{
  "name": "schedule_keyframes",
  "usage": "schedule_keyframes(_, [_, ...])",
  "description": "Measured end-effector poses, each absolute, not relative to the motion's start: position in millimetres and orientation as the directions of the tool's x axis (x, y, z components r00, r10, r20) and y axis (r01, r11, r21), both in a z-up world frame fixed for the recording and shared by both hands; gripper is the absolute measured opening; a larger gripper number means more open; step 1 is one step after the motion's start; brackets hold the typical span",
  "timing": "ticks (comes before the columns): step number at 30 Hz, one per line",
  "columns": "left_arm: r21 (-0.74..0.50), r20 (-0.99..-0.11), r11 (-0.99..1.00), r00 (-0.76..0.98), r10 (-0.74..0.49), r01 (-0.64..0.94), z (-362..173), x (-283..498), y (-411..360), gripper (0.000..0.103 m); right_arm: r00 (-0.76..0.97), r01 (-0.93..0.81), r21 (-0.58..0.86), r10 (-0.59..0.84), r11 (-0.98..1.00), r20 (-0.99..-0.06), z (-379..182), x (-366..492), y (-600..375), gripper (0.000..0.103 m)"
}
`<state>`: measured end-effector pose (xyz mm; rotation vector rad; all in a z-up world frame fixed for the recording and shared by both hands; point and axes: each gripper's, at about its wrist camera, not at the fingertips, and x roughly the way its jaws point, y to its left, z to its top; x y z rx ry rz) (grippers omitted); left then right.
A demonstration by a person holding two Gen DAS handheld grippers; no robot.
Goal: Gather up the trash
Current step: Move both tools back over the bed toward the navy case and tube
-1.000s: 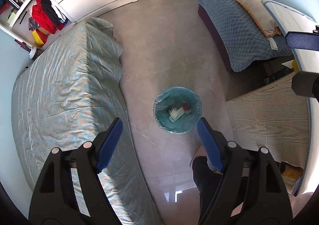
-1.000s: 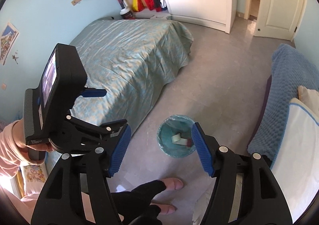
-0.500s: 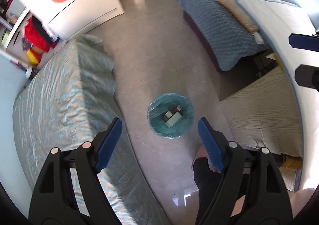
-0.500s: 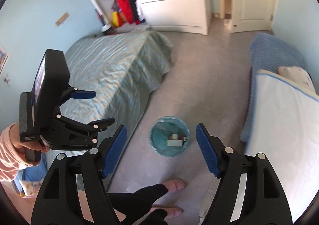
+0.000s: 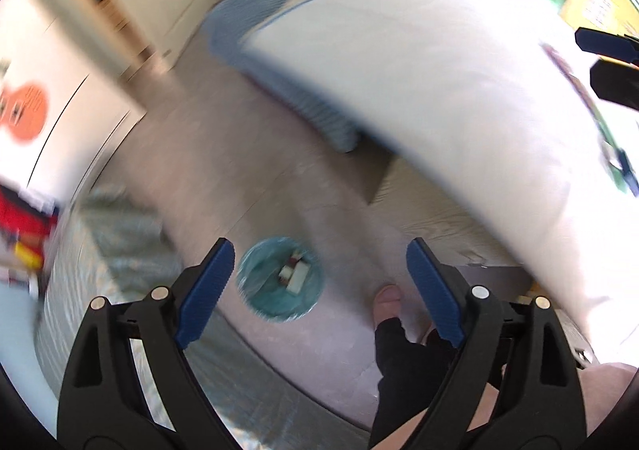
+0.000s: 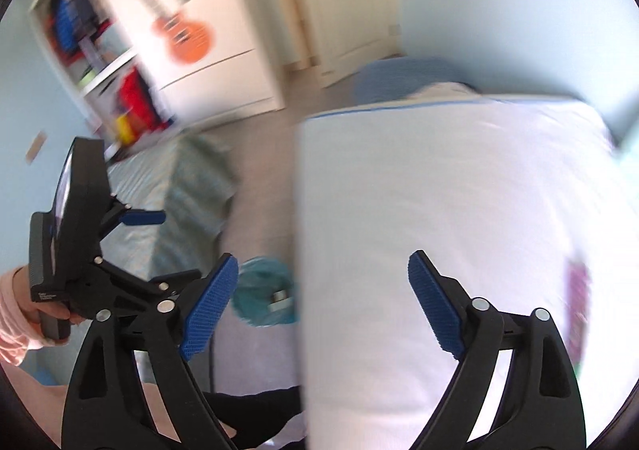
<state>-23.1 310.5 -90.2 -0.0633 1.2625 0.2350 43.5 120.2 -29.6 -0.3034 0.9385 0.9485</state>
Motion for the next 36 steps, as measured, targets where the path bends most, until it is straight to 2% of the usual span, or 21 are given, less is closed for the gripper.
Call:
schedule_keyframes(7, [0.054,-0.946,0.998,0.321,0.048,0.012,-82,24,212,0.087,0.399,-0.620,0.127,0.450,0.775,-0.799,-19,71,-11,0.088])
schedule_keyframes(13, [0.050,-0.946,0.993,0.323,0.013,0.107,-78,44,115,0.092,0.455,-0.532,0.084,0.369,0.843,-0.810,-23,85,-119,0.088])
schedule_keyframes(21, [0.014,-0.956,0.999,0.294,0.004,0.031,-79,66,7,0.092,0.442,-0.526,0.066,0.339,0.848,-0.830,-50,108,-251,0.088])
schedule_keyframes(29, [-0.011,-0.966,0.999,0.257,0.001,-0.046,-84,97,-70,0.092,0.421,-0.556,0.039,0.322,0.830,-0.848,-69,144,-319,0.088])
schedule_keyframes(36, [-0.008,-0.978,0.994,0.209,0.014,-0.105,-100,121,-100,0.092,0.406,-0.551,0.050,0.320,0.833,-0.856,-89,174,-353,0.088])
